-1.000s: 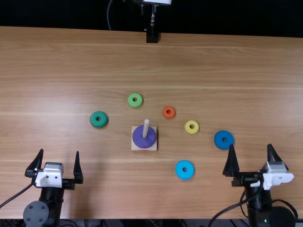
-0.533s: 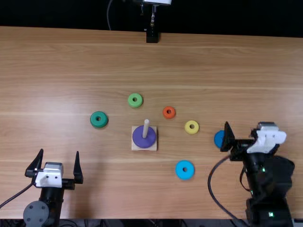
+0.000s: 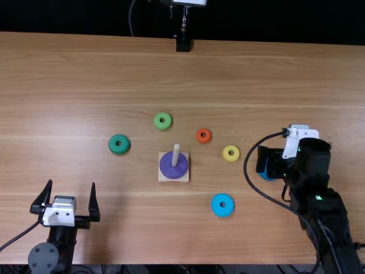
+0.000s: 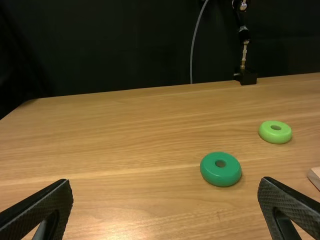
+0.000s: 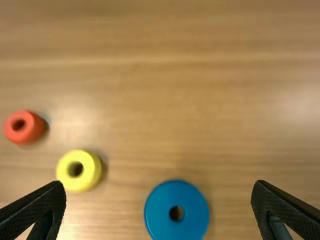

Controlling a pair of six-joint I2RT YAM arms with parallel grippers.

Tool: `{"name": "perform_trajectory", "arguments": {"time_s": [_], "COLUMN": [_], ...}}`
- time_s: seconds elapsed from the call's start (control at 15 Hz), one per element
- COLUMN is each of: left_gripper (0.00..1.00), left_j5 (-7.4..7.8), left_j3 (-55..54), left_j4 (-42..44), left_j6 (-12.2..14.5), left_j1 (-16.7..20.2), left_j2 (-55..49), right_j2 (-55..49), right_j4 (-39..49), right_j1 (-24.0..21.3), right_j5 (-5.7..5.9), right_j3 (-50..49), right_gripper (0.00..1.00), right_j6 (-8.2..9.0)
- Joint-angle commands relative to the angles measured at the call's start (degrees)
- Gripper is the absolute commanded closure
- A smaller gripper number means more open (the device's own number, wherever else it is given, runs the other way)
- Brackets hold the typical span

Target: Build the Hanoi tower: stack the rings onto the peg from bottom to top in this color order: purple, dark blue, light blue, dark green, light green, yellow, orange.

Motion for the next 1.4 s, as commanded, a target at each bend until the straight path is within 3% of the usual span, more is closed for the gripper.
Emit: {"name": "perform_trajectory", "arguments": {"time_s": [0.0,0.13,0.67,1.33], "left_gripper": [0.00,0.00,0.00,0.00], "left_j5": [-0.18,-0.18,-0.18,-0.18], "left_j3": [-0.71,-0.71,-0.71,-0.71], "left_j4": [-1.09,-1.09,-1.09,-1.09], "left_j6": [0.44,0.44,0.44,0.44], "left_j1": [0.44,0.44,0.44,0.44], "left_j2": [-0.67,-0.67,-0.67,-0.67], "right_j2": [4.42,8.99,21.29,25.86], "right_j4": [0.19,-0.12,-6.03,-11.09], "right_j1": [-1.26,-3.11,-3.20,-3.20], "right_j5": [0.14,-0.07,0.35,0.35], "right_j3": [2.98,4.65,6.40,11.06], "right_gripper": [0.00,0.00,0.00,0.00], "right_j6": [0.42,0.42,-0.11,-0.11]}}
